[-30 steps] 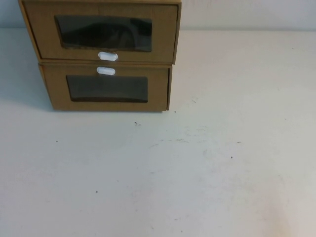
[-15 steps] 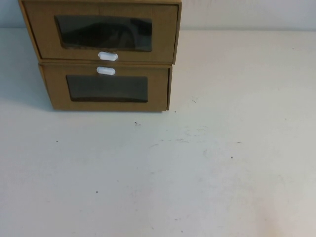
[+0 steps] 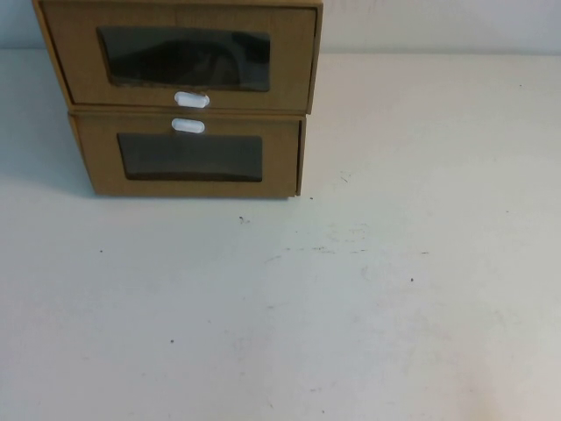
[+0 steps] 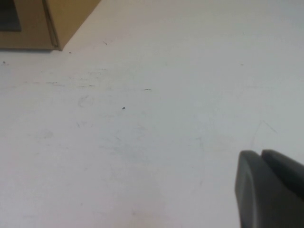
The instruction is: Close the shoe box
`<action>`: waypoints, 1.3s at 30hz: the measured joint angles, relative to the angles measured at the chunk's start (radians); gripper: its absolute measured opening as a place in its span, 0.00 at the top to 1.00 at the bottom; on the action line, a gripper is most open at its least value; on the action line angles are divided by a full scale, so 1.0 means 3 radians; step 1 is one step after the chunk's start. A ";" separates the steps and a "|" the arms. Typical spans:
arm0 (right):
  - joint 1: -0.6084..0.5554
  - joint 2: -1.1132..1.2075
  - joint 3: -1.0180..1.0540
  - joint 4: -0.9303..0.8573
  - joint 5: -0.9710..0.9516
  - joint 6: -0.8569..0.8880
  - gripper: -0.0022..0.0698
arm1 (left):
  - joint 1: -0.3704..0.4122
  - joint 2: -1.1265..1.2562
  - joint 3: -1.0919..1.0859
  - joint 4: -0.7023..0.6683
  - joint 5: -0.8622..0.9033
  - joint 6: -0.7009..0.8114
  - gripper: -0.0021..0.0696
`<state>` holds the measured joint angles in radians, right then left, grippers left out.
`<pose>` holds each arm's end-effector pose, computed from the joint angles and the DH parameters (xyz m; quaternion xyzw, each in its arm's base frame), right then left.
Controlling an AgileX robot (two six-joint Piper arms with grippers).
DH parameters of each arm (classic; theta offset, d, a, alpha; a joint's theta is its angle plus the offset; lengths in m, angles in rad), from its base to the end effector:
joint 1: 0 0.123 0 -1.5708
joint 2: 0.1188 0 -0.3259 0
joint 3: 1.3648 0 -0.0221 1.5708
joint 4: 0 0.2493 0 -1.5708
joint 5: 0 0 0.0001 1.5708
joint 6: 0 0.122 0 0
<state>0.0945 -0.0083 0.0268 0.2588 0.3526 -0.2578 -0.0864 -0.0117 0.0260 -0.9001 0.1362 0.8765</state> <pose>0.0391 0.0146 0.1652 -0.0700 0.7934 0.0594 0.6018 0.0430 -0.0168 0.1965 0.0613 0.7087 -0.0748 0.6989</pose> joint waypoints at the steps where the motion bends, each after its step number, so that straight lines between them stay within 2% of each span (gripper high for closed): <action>1: 0.0000 0.0000 0.0000 0.0000 0.0000 0.0000 0.99 | 0.0000 0.0000 0.0000 0.0000 0.0000 0.0000 0.97; 15: 0.0000 0.0000 0.0000 0.0000 0.0008 0.0000 0.99 | 0.0000 0.0000 0.0000 0.0056 -0.0009 0.0006 0.97; 16: 0.0000 0.0000 0.0000 0.0000 0.0008 0.0000 0.99 | 0.0000 0.0000 0.0000 0.0163 -0.0017 -0.0030 0.97; 18: 0.0000 0.0000 0.0000 0.0000 0.0008 0.0000 0.99 | 0.0007 0.0000 0.0000 0.0730 -0.0017 -0.0423 0.97; 21: 0.0000 0.0000 0.0000 0.0000 0.0008 0.0000 0.99 | 0.0048 0.0000 0.0000 0.1926 0.0096 -0.1638 0.97; 23: 0.0000 0.0000 0.0000 0.0000 0.0008 0.0000 0.99 | 0.0063 0.0000 0.0000 0.2550 0.0274 -0.2303 0.97; 25: 0.0000 0.0000 0.0000 0.0000 0.0008 0.0000 0.99 | 0.0070 0.0000 0.0000 0.2886 0.0503 -0.2665 0.97; 28: 0.0000 0.0000 0.0000 0.0000 0.0008 0.0000 0.99 | 0.0070 0.0000 0.0000 0.3038 0.0734 -0.2828 0.97; 39: 0.0000 0.0000 0.0000 0.0000 0.0008 0.0000 0.99 | 0.0071 0.0000 0.0000 0.3094 0.0754 -0.2826 0.97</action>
<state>0.0945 -0.0083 0.0268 0.2588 0.3549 -0.2578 -0.0649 -0.0117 0.0260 0.0281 0.3625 0.0287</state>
